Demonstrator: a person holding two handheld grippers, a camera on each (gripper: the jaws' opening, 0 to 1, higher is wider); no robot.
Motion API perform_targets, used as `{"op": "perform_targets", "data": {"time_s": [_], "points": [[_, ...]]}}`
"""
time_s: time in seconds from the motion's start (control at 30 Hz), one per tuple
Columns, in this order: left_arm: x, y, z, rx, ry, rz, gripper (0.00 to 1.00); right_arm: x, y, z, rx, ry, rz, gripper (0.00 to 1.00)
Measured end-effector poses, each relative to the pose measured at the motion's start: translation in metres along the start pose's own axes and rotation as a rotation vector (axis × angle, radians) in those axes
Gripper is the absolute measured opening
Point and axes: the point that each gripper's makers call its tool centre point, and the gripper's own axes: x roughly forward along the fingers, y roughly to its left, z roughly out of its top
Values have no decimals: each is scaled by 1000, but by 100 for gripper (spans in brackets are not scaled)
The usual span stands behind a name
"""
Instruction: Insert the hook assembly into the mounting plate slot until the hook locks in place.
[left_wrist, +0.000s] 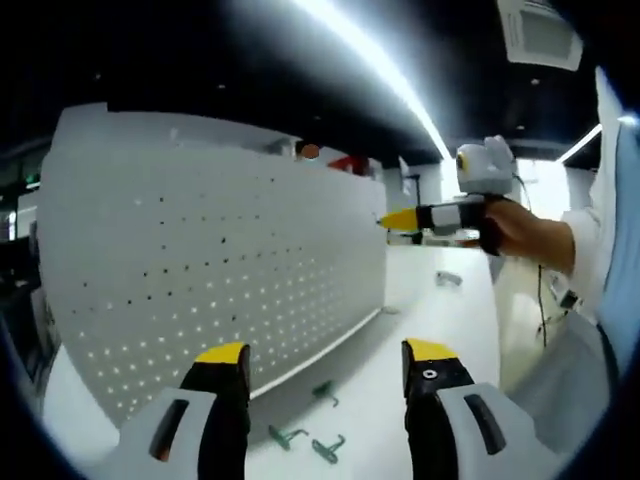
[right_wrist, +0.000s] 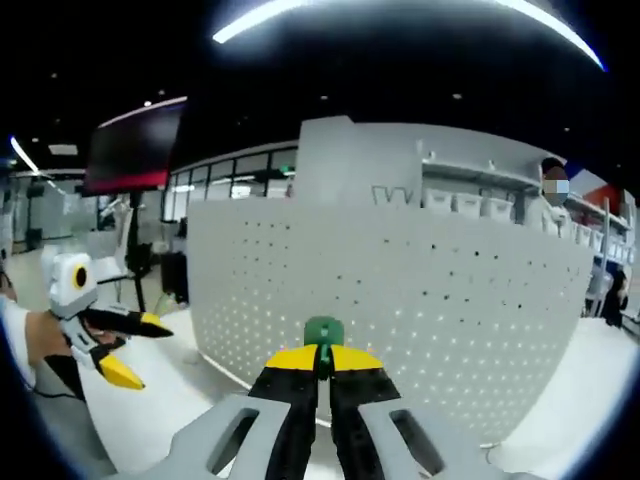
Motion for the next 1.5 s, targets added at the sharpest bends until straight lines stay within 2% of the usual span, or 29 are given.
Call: {"op": "perform_targets", "data": {"time_s": [0.17,0.33,0.53,0.77,0.9,1.17,1.5], "points": [[0,1,-6,-10,8,-3,61,12,-15,17,7,-29,-47,1],[1,2,-13,-21,20,-6,61,27,-24,38,-33,-68,-90,1],[0,5,-15,-29,27,0,60,45,-32,50,-32,-97,-125,1],[0,5,-19,-34,39,1,58,57,-55,52,-8,-107,-179,1],[2,3,-21,-34,47,-3,58,64,-63,53,-23,-102,-202,1],[0,6,-21,-38,45,4,58,74,-74,46,-25,-82,-231,1],[1,5,-22,-43,52,-2,57,78,-77,45,-6,-92,-240,1]]}}
